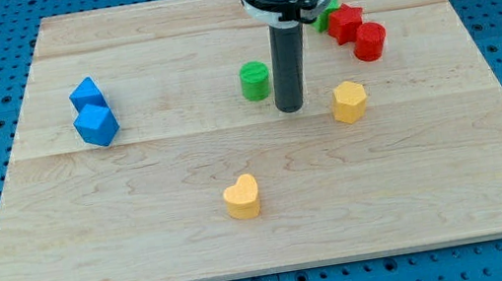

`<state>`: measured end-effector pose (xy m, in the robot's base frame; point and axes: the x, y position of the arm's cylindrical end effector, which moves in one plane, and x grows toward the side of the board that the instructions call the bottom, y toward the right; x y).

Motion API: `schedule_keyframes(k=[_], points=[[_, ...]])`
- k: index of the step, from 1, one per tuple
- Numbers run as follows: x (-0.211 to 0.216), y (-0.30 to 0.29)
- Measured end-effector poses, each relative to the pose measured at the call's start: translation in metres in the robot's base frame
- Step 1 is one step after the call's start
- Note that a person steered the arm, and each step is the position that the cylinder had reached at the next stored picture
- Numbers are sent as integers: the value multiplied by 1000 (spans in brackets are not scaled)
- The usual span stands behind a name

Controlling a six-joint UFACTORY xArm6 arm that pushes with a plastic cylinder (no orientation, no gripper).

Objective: Move the yellow hexagon horizontally to the yellow heart

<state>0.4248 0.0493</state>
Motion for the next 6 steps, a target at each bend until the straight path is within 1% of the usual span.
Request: schedule_keyframes(k=[2,3,4,6], points=[[-7,9],[-21,47],[-19,83],[46,80]])
